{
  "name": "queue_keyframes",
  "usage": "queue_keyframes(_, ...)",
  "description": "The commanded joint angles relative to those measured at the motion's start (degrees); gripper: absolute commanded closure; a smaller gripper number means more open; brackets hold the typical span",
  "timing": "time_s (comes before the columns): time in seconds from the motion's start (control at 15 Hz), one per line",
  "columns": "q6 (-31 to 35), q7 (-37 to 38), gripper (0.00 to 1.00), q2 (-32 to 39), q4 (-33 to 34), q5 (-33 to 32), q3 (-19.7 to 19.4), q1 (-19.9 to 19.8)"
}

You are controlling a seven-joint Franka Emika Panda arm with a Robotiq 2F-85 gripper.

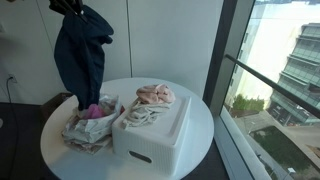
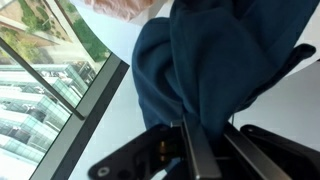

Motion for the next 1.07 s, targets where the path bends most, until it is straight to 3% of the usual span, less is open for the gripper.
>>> queue_keyframes(0.0,1.04,0.05,0.98,-8.63,-5.01,0.03,-0.83,0.22)
queue_keyframes(0.4,0.47,0.15,0.98,-16.7,-7.99,0.02,0.37,-0.93)
queue_keyframes(0.67,-1.17,-1.57,0.98,-15.07,-7.64,1.63,-0.04,-1.26)
queue_keyframes(1.0,0.29,-4.23,0.98,-7.95,-8.46,3.25,-1.99,-1.27)
